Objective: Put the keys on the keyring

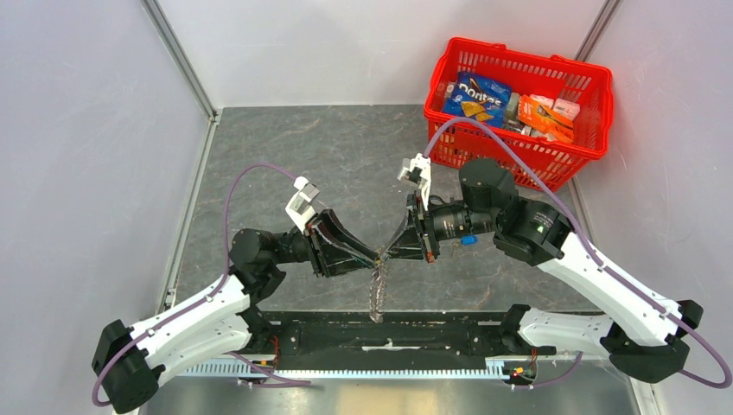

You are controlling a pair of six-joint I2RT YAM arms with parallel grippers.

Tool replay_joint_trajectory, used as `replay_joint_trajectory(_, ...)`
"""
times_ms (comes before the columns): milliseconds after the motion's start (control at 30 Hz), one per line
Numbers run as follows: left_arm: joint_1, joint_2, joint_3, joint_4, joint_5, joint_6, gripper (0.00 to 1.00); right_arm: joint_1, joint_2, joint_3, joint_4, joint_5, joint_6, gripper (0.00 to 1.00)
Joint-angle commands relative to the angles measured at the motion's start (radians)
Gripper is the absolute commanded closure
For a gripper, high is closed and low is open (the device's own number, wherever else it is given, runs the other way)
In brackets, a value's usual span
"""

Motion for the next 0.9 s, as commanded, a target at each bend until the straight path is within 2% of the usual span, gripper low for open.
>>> replay_joint_trajectory(0, -0.014, -0.006, -0.008, 0.038, 0.02, -0.012, 0.65, 0.0, 0.0, 0.061, 0.079, 0.006, 0.016, 1.0)
replay_joint_trajectory(200, -0.017, -0.007, -0.011, 0.038, 0.02, -0.012, 0.68, 0.0, 0.002, 0.064, 0.085, 0.006, 0.019, 1.0)
replay_joint_trajectory(300, -0.017, -0.007, -0.011, 0.038, 0.019, -0.01, 0.73, 0.0, 0.005, 0.064, 0.086, 0.004, 0.018, 1.0)
replay_joint_trajectory(433, -0.017, -0.006, -0.004, 0.023, 0.017, -0.006, 0.97, 0.0, 0.004, 0.06, 0.089, 0.0, 0.018, 1.0)
replay_joint_trajectory(733, -0.017, -0.016, 0.006, 0.012, 0.011, 0.004, 0.98, 0.0, -0.01, 0.054, 0.084, 0.016, 0.023, 1.0)
replay_joint_trajectory(867, -0.017, -0.046, 0.029, -0.058, 0.003, 0.04, 0.98, 0.0, -0.03, 0.042, 0.069, 0.037, 0.023, 0.98)
